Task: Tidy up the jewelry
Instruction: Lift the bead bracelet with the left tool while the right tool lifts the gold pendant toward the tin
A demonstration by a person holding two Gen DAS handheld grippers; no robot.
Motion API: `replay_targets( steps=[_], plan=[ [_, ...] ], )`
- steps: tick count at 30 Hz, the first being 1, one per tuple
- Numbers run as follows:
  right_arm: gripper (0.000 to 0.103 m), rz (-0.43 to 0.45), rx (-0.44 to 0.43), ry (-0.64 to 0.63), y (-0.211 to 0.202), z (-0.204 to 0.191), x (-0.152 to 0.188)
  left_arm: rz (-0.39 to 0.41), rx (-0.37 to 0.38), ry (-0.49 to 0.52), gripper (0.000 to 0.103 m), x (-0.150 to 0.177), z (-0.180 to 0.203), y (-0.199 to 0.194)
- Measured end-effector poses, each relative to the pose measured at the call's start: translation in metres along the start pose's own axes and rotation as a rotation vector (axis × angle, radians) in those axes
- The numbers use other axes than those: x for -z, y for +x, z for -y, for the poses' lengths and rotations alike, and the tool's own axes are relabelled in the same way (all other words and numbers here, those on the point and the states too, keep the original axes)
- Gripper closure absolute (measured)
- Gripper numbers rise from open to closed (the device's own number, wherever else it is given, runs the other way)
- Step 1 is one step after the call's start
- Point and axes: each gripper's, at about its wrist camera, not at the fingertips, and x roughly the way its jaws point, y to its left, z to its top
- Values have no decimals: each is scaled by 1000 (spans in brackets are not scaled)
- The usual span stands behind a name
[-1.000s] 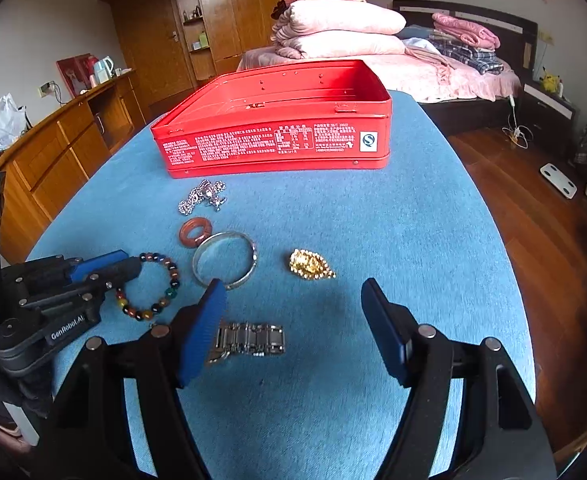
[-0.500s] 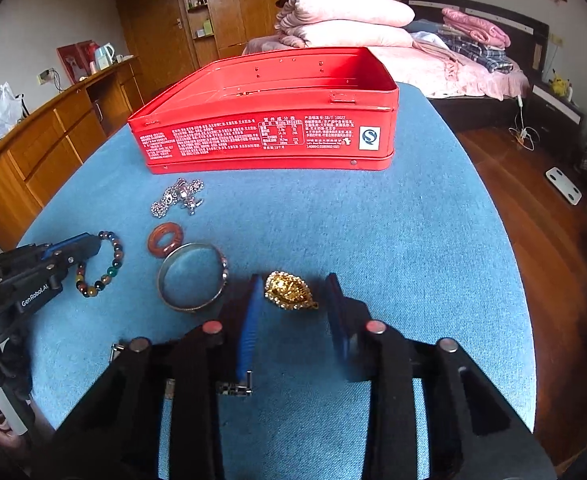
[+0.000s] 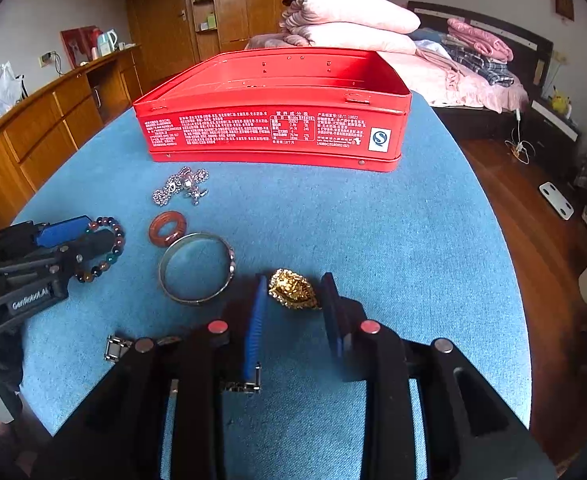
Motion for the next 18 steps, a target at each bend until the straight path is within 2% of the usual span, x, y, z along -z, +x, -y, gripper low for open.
replay_targets(
  steps=[2,3,9,12,14,18],
  plan=[
    [81,5,-20,23,-3,2,1,2,4,-21,89,0,-5,-1],
    [86,10,-35,33,-5,3,1,3,4,-34,93,0,-8,-1],
    [85,-3,-37,33,-9,2,0,5,56,-93,95,4,-21,-6],
    [83,-13,-29,18,-8,2,-1,5,59,-91,95,6,-22,-7],
    [77,-27,-16,8,-5,-1,1,5,55,-85,95,6,-20,-7],
    [77,-23,-21,1,-5,-2,5,0,49,-74,95,5,-19,-6]
  ],
)
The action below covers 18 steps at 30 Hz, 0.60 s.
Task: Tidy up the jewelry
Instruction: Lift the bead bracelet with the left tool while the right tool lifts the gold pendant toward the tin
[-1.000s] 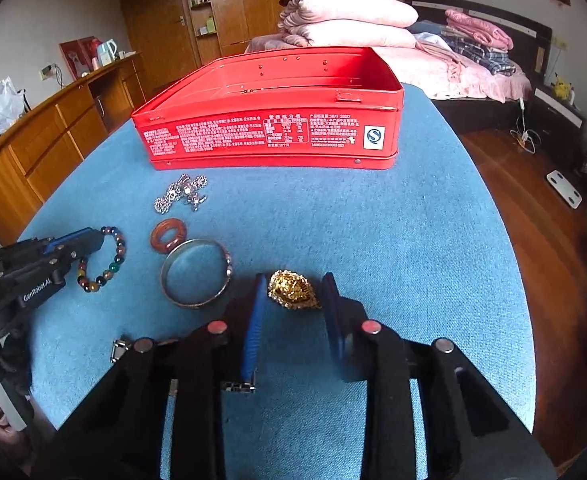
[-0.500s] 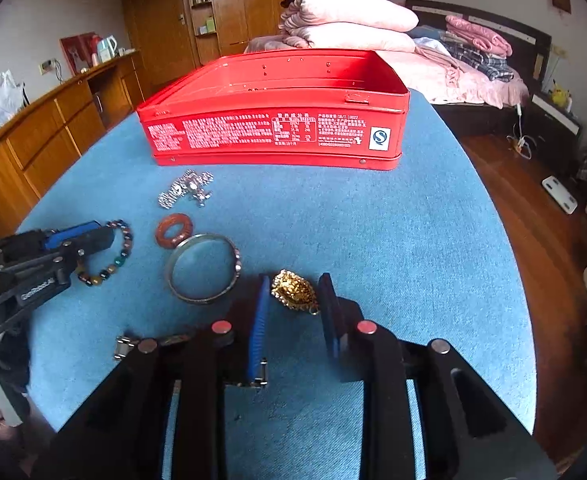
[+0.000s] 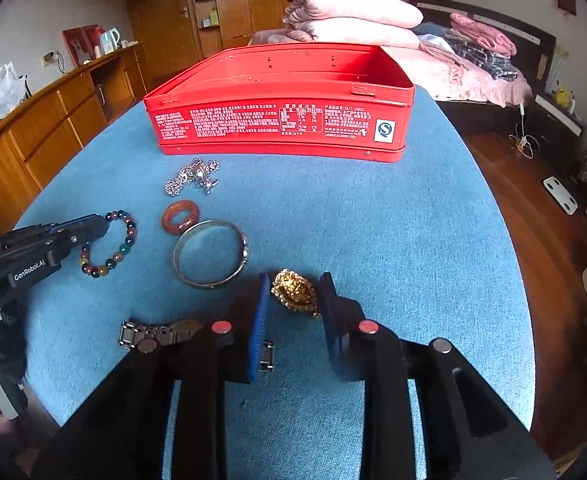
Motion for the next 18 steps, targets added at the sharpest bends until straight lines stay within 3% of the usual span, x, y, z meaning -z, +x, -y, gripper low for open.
replay_targets(
  steps=[6,18],
  plan=[
    [81,5,19,-16,0,-3,2,5,-21,9,95,1,6,0],
    [81,54,4,14,-19,2,-8,59,32,-28,95,-7,4,-20]
  ],
)
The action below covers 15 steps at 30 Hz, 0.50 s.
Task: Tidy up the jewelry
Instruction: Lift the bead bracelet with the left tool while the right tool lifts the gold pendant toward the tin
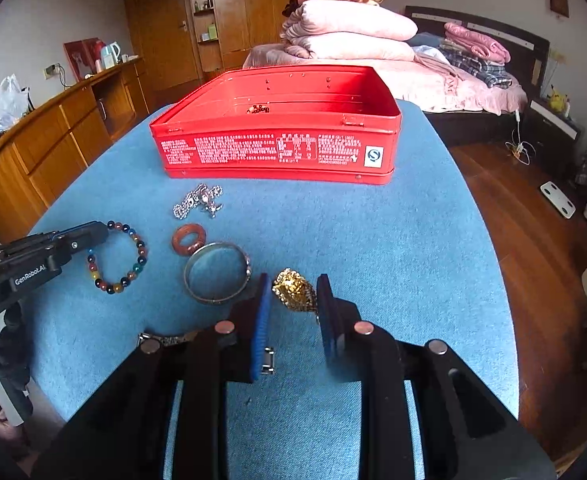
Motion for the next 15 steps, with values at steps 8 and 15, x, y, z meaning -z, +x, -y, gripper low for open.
replay_targets(
  steps=[8,15],
  plan=[
    [81,34,-7,10,-4,-1,-22,56,29,-5,95,-24,7,-11],
    [81,67,-16,12,-7,-3,-48,111,35,5,95,-50,18,-16]
  ],
)
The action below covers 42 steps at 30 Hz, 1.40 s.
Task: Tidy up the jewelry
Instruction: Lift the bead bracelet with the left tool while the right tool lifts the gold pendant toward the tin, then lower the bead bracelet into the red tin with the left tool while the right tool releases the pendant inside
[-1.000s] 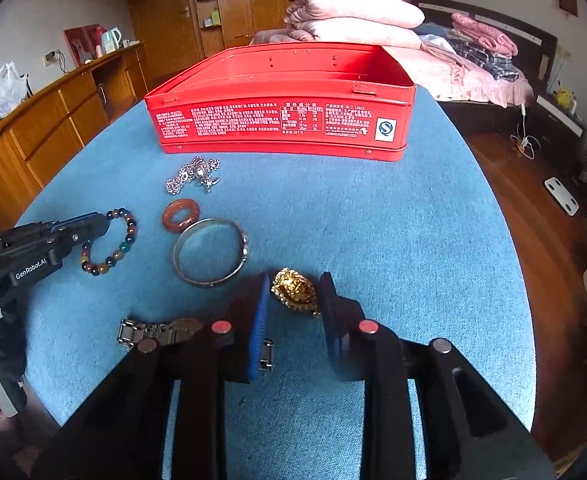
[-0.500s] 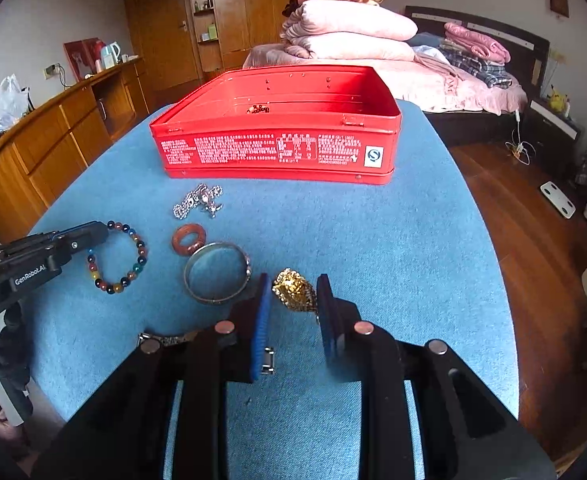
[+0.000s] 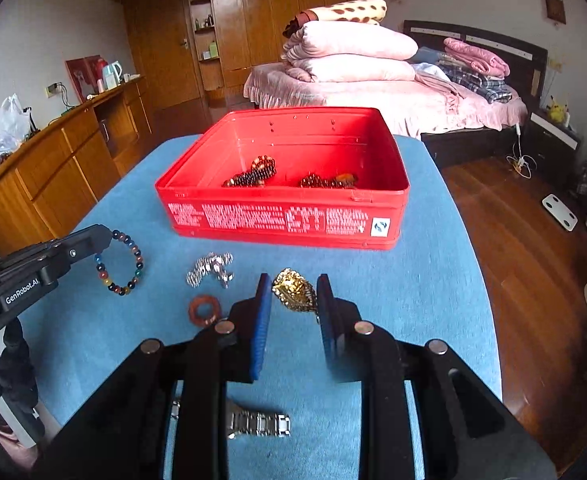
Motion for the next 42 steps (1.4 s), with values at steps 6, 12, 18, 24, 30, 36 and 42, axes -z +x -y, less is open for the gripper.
replay_targets(
  steps=[6,12,18,24,30,36,42],
  plan=[
    [81,24,-20,12,2,1,-25,34,-3,23,95,-24,9,4],
    [81,45,-14,7,8,4,-52,62,-9,40,95,-54,19,14],
    [81,58,-6,10,20,10,-82,87,-16,51,95,-84,28,29],
    [81,44,5,26,42,19,-106,88,-35,43,95,-108,29,56],
    [81,9,11,41,74,24,-119,38,-54,34,95,-120,25,97],
    [81,-43,14,63,111,33,-125,-24,-67,25,95,-122,19,134],
    [64,-61,31,65,127,36,-121,-54,-63,1,89,-115,10,148]
  ],
)
